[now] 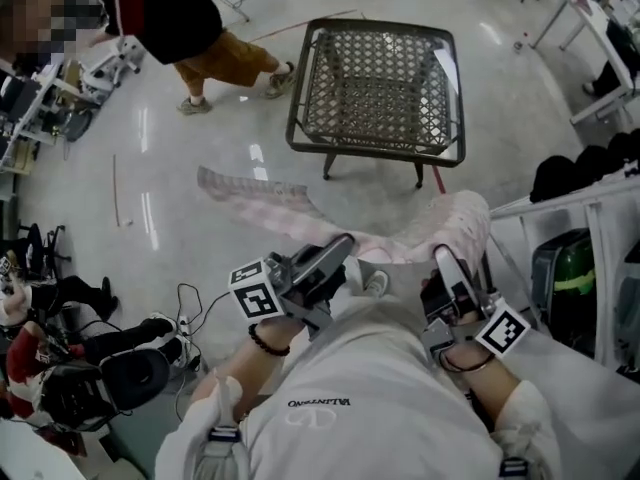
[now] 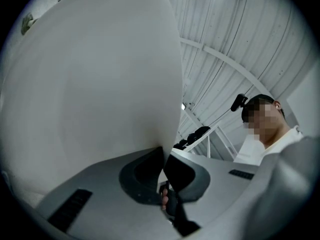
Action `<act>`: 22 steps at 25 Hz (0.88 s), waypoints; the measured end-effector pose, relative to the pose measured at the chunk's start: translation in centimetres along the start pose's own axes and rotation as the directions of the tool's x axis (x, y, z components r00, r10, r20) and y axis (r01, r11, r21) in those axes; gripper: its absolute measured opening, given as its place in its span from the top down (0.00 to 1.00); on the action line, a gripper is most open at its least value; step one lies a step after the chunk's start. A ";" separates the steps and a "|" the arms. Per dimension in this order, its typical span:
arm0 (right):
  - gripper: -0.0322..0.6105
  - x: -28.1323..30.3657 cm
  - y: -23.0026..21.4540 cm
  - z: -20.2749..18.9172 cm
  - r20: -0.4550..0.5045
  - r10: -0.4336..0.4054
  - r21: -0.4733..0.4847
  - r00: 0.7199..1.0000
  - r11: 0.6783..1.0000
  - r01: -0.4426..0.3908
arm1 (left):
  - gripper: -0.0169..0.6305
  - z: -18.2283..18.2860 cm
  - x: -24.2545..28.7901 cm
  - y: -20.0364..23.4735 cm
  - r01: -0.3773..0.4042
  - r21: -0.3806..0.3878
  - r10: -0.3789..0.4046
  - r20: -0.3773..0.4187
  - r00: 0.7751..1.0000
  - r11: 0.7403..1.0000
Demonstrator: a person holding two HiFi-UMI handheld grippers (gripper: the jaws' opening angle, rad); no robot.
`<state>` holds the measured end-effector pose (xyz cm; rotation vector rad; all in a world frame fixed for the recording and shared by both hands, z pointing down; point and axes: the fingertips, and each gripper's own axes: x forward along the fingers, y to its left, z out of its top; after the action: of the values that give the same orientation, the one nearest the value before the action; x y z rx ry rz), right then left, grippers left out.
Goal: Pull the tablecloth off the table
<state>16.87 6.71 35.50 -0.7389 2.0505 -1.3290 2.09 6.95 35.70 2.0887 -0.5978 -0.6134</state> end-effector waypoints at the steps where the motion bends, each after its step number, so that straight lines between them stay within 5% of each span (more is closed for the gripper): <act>1: 0.93 0.1 0.0 0.1 0.000 -0.001 0.004 1.000 1.000 0.001 | 0.97 0.1 0.1 0.1 0.001 0.002 -0.001 0.001 1.000 1.000; 22: 0.93 1.0 -1.4 -0.1 0.005 -0.044 0.033 0.999 0.998 0.044 | 0.97 0.8 0.5 1.4 0.005 -0.025 -0.004 0.026 1.000 1.000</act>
<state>16.33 5.59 36.62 -0.7764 2.0141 -1.3805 1.70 5.44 36.37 2.0615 -0.5971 -0.6480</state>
